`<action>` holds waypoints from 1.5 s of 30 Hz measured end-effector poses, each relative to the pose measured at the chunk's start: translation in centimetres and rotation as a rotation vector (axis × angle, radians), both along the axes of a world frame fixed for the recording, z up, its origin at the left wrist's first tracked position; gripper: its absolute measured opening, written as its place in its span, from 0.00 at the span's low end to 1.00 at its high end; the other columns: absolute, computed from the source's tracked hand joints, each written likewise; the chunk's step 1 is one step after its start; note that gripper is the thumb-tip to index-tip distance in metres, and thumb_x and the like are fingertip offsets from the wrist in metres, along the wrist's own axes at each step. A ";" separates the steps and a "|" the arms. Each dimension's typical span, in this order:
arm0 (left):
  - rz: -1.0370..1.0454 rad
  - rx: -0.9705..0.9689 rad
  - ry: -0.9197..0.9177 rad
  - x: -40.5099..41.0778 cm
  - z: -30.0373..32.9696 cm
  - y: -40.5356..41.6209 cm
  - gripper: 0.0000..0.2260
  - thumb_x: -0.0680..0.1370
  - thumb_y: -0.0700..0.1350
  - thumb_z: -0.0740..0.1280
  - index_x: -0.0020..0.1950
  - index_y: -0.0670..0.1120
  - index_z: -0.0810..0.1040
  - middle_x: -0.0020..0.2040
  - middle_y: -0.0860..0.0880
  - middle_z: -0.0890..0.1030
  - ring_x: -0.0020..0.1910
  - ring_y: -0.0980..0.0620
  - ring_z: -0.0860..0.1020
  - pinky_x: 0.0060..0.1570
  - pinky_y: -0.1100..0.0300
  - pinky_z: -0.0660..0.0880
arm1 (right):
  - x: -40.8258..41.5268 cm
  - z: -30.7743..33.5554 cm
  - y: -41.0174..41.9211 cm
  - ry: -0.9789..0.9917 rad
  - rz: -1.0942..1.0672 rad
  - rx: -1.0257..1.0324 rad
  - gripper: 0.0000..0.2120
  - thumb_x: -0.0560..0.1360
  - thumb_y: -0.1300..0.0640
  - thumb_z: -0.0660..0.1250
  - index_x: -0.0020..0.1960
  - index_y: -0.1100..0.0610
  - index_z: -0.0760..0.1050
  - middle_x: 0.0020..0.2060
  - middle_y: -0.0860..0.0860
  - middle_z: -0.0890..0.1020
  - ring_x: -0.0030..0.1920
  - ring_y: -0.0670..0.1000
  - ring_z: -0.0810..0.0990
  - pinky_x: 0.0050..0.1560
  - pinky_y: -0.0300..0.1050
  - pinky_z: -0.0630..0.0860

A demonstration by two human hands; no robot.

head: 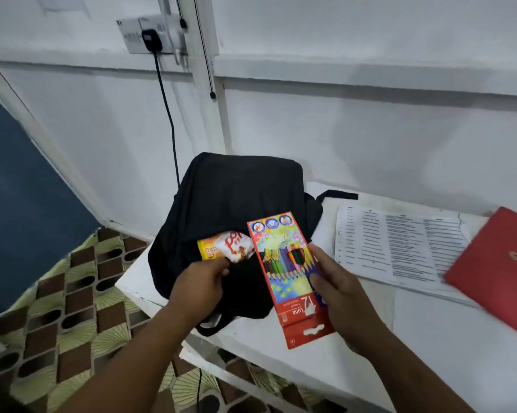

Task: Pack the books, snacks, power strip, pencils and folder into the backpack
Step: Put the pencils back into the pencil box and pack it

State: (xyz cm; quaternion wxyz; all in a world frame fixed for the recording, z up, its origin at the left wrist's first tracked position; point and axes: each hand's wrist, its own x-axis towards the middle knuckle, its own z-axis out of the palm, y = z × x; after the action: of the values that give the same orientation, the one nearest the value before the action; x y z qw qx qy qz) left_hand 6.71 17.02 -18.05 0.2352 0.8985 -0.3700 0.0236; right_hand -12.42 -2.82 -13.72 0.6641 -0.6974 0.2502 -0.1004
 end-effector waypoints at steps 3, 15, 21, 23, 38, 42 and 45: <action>0.022 -0.156 0.021 1.1 1.5 0.6 0.07 0.79 0.36 0.63 0.46 0.48 0.76 0.34 0.52 0.78 0.35 0.46 0.78 0.32 0.58 0.65 | 0.2 0.8 0.2 -0.044 -0.026 0.008 0.23 0.83 0.56 0.60 0.75 0.42 0.64 0.59 0.41 0.81 0.53 0.47 0.85 0.47 0.45 0.83; -0.740 -0.145 -0.150 7.6 8.5 0.4 0.16 0.77 0.43 0.69 0.63 0.48 0.70 0.57 0.52 0.69 0.47 0.54 0.74 0.48 0.60 0.75 | 1.4 4.3 2.3 -0.195 -0.386 0.032 0.20 0.82 0.57 0.61 0.70 0.39 0.69 0.58 0.43 0.82 0.52 0.49 0.85 0.39 0.43 0.82; -0.776 -0.102 -0.267 11.7 8.5 0.0 0.15 0.73 0.29 0.65 0.52 0.47 0.80 0.60 0.48 0.70 0.44 0.55 0.72 0.42 0.55 0.75 | 1.6 3.8 5.6 -0.199 -0.524 0.046 0.21 0.82 0.57 0.61 0.73 0.42 0.68 0.60 0.45 0.81 0.53 0.50 0.85 0.38 0.43 0.82; -0.733 -0.129 -0.240 13.0 8.4 -0.7 0.17 0.72 0.28 0.66 0.53 0.47 0.82 0.59 0.48 0.71 0.46 0.53 0.74 0.44 0.55 0.76 | 1.5 3.5 6.8 -0.188 -0.534 0.042 0.21 0.82 0.57 0.60 0.72 0.41 0.68 0.59 0.45 0.82 0.52 0.49 0.85 0.39 0.43 0.82; -0.625 0.333 -0.244 15.9 3.0 -1.0 0.45 0.65 0.78 0.58 0.78 0.67 0.47 0.82 0.48 0.44 0.79 0.32 0.47 0.67 0.26 0.62 | 0.8 1.2 14.2 -0.062 -0.551 0.055 0.24 0.81 0.55 0.62 0.74 0.41 0.65 0.58 0.45 0.83 0.50 0.54 0.86 0.45 0.52 0.83; -0.656 0.286 -0.143 16.5 5.1 -1.1 0.39 0.71 0.74 0.55 0.80 0.61 0.52 0.82 0.46 0.54 0.78 0.35 0.56 0.74 0.42 0.60 | 1.5 0.7 15.0 -0.009 -0.467 0.053 0.23 0.82 0.55 0.61 0.73 0.40 0.64 0.61 0.44 0.81 0.52 0.52 0.86 0.48 0.54 0.83; -0.684 0.228 -0.148 17.4 7.0 -1.2 0.35 0.76 0.68 0.62 0.80 0.59 0.57 0.78 0.46 0.64 0.73 0.43 0.69 0.71 0.52 0.66 | 2.4 0.8 15.4 -0.001 -0.413 0.078 0.22 0.82 0.56 0.61 0.74 0.41 0.64 0.61 0.45 0.82 0.53 0.53 0.85 0.48 0.51 0.83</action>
State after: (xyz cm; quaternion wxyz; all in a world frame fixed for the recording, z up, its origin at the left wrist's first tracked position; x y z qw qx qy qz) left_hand 24.08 15.78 -11.01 0.1006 0.7390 -0.6654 -0.0327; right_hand -9.98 12.55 -12.96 0.6558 -0.6050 0.3915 -0.2250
